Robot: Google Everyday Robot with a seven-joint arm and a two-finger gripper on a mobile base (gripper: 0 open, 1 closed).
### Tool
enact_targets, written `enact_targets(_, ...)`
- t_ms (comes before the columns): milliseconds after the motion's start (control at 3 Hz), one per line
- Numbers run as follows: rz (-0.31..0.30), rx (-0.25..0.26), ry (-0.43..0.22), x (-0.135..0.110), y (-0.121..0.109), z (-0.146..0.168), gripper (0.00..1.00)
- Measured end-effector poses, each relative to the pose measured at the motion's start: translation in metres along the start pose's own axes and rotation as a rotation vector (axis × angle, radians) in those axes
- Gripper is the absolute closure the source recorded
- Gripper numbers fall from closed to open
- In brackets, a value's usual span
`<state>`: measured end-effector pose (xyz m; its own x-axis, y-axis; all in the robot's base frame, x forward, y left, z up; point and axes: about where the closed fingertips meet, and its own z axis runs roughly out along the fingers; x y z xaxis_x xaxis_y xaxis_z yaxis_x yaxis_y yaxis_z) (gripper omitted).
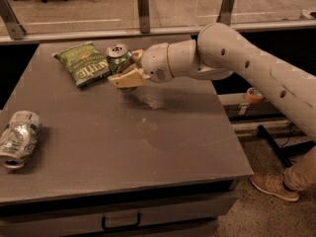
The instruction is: Move green can near green jalapeno chip bag
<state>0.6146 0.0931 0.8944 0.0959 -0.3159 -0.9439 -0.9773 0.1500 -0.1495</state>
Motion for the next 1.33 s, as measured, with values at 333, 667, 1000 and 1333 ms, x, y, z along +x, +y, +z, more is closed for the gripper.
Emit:
enact_targets(333,0.009,0.042,-0.001,-0.003,-0.025,0.025,0.81)
enact_targets(667,0.011,0.045,-0.01,0.001,-0.036,0.046,0.59)
enact_targets(1000,0.005,0.038,-0.016,0.005,-0.039,0.059,0.35)
enact_targets(1333,-0.005,0.038,-0.016,0.006,-0.038,0.064,0.12)
